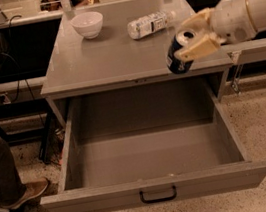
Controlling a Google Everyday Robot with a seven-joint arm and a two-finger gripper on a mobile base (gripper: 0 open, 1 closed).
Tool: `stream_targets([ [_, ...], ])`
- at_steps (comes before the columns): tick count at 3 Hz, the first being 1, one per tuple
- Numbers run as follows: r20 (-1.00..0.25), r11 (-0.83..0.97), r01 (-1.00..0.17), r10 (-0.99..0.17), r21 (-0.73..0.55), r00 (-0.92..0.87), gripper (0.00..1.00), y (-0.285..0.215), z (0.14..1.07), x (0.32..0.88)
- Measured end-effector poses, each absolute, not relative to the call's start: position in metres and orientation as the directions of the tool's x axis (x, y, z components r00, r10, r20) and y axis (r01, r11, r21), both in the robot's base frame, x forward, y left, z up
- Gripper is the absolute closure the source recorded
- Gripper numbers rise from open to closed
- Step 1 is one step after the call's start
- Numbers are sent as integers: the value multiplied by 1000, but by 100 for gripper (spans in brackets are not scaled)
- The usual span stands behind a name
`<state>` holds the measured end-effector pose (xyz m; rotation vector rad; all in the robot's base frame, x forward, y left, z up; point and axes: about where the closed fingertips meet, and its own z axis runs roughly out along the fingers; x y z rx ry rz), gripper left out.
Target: Pick pepsi can from top drawer and place on counter
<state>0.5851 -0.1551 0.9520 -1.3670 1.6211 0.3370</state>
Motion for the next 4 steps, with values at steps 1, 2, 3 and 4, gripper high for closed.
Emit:
stream_targets([
  [1,-761,322,-881,-646,-348,64,100,-143,985,618],
  [2,-739,297,-909,-673,-293,18,100,-119,987,657],
  [3,-731,289,-931,-682,-225,-35,100,-101,973,685],
  [4,-735,307,-939,-670,-155,-98,100,-96,953,705],
])
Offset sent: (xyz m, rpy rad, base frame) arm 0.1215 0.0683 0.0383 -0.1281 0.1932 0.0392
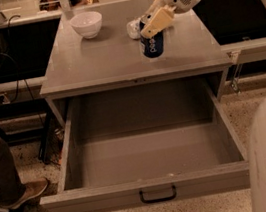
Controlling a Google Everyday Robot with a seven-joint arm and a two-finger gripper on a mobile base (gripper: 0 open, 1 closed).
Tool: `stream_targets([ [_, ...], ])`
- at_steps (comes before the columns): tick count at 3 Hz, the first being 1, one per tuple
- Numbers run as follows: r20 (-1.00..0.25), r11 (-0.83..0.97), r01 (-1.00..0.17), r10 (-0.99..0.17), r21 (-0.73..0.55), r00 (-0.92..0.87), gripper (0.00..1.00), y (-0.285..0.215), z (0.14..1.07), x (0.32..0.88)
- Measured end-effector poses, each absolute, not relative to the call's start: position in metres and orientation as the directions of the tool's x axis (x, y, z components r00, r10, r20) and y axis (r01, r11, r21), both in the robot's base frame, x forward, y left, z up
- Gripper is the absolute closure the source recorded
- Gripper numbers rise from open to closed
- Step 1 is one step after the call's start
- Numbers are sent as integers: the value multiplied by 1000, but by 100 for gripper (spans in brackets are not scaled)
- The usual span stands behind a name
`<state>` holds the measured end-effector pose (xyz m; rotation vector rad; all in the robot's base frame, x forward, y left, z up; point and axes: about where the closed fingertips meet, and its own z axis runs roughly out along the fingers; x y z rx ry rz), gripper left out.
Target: Pick pepsi can from top drawer and place on counter
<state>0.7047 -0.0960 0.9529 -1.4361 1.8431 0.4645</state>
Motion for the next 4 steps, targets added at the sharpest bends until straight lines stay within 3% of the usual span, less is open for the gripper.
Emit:
stream_targets([
  [2,-748,365,-930,-626,-31,-221,100,-99,906,732],
  [3,-751,367,-930,-619,-20,-229,82,-99,904,734],
  [4,-761,365,-931,-605,-4,-234,52,-100,900,736],
])
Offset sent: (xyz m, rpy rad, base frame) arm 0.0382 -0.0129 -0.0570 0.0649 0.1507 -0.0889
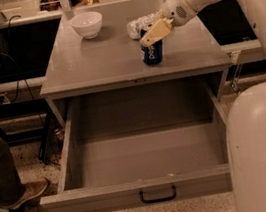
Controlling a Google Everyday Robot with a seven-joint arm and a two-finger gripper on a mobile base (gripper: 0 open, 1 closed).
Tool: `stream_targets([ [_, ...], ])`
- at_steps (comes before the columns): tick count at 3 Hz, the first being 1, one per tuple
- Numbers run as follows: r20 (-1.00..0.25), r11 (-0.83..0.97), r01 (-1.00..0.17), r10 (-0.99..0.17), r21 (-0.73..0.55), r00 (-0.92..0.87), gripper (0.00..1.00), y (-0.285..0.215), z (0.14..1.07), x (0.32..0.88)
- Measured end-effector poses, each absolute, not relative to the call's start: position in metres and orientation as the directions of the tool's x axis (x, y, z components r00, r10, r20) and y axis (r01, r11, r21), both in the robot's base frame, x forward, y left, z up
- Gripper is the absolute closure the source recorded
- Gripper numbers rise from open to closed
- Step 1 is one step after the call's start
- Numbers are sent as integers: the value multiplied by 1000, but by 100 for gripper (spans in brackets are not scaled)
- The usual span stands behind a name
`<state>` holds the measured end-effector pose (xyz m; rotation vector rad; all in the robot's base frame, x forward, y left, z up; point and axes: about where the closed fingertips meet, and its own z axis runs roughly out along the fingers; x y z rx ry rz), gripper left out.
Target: Pick pepsi can from top drawer and place on counter
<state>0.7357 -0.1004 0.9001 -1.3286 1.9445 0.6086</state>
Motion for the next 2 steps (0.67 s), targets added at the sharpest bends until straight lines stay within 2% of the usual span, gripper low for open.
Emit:
stream_targets([
  [2,-785,364,-931,-578,-3,-224,5,-106,902,736],
])
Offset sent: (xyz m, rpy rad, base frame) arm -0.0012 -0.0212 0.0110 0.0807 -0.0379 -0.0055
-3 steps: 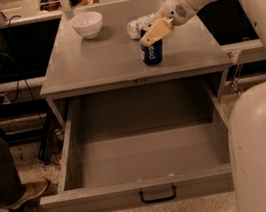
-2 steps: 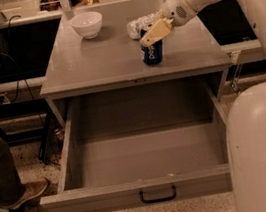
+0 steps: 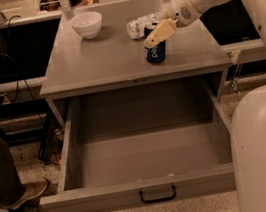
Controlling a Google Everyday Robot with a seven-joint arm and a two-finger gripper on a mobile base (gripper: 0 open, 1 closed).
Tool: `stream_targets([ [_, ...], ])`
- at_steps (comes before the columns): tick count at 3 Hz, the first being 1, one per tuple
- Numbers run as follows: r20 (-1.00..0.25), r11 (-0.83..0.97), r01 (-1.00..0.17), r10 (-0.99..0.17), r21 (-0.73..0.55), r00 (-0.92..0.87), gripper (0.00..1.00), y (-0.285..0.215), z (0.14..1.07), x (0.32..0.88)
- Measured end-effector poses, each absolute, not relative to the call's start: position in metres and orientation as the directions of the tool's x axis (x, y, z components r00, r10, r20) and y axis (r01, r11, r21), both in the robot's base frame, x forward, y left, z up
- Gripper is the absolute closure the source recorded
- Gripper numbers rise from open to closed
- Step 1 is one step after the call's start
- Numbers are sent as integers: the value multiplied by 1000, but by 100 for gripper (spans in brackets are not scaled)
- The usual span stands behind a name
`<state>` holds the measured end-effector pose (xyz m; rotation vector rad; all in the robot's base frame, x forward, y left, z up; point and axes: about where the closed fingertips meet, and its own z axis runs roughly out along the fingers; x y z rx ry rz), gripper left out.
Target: Pick pepsi can from top drawer and place on counter
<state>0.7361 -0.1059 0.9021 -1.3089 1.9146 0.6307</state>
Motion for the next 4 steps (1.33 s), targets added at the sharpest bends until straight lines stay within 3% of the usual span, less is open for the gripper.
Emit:
stream_targets([
  [2,-842,392,-918,-514,-58,-167,0,-146,923,727],
  [4,-913,639,-761,-370,-114,-174,0,-289,957,691],
])
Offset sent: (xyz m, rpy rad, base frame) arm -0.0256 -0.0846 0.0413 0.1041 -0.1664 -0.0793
